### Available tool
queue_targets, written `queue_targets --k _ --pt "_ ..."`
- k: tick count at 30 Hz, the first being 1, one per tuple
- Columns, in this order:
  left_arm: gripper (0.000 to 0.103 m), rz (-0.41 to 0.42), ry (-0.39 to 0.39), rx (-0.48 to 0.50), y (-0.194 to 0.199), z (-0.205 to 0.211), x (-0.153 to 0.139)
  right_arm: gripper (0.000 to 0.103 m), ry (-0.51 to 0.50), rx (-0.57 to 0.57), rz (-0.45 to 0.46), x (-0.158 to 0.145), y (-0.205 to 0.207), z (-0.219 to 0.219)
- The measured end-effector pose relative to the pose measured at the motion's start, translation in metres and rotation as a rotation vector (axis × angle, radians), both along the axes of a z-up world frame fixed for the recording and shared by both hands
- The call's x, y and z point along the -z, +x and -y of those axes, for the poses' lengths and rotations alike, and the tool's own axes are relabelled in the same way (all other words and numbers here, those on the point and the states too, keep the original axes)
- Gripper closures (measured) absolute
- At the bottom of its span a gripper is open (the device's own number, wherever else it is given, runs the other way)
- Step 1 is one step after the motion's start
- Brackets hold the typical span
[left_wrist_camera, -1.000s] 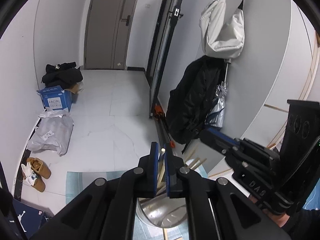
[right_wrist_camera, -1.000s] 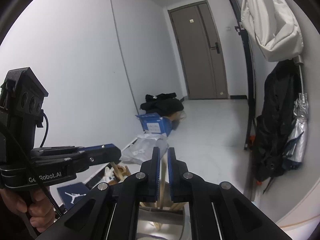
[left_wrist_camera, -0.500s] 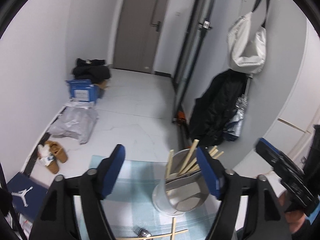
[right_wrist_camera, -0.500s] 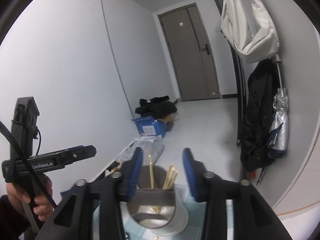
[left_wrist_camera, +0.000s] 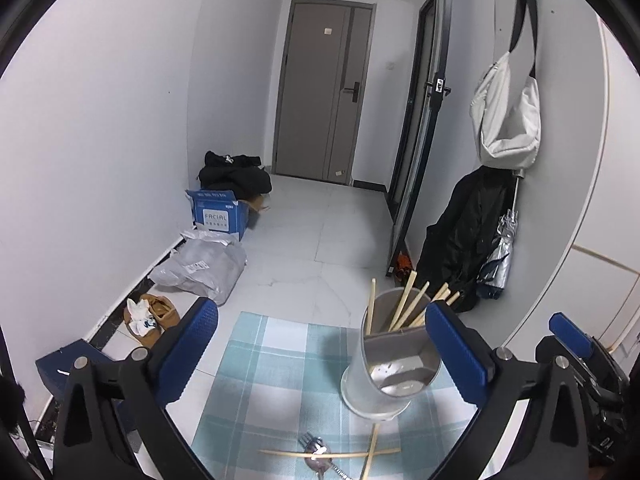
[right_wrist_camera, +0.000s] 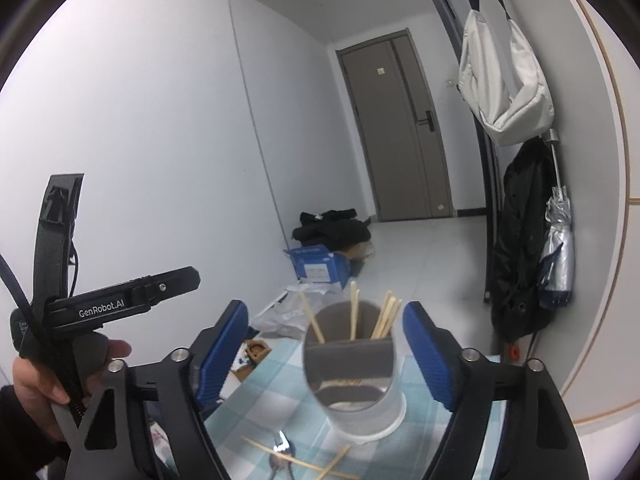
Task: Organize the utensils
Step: 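Move both grippers back down toward the remaining chopsticks and forks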
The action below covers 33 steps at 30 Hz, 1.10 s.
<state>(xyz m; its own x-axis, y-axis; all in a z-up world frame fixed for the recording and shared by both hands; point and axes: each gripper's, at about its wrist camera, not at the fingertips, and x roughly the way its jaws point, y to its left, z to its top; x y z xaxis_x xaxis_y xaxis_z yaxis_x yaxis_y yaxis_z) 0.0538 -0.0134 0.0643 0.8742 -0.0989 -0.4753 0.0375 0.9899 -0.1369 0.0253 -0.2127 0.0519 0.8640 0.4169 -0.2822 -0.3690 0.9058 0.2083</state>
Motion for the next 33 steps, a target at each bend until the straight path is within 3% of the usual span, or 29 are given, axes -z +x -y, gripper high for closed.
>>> queue_targets --k 2,10,18,24,33 --pt "0.001 0.004 0.008 -0.011 -0.006 -0.001 0.004 0.015 -0.007 0.011 -0.004 0.005 -0.006 -0.003" --pt "0.001 -0.021 -0.029 -0.046 -0.023 -0.014 0.024 0.009 -0.037 0.021 -0.039 0.023 -0.023 -0.014" --pt "0.001 -0.044 -0.044 -0.065 -0.034 -0.025 0.05 0.008 -0.075 0.018 -0.08 0.043 -0.032 -0.024" --pt "0.001 -0.122 -0.073 -0.066 -0.024 -0.045 0.086 0.007 -0.121 0.034 -0.176 0.07 -0.024 -0.031" --pt "0.001 -0.273 -0.145 -0.106 -0.004 -0.074 0.11 0.007 -0.172 -0.011 -0.388 0.122 0.001 -0.051"
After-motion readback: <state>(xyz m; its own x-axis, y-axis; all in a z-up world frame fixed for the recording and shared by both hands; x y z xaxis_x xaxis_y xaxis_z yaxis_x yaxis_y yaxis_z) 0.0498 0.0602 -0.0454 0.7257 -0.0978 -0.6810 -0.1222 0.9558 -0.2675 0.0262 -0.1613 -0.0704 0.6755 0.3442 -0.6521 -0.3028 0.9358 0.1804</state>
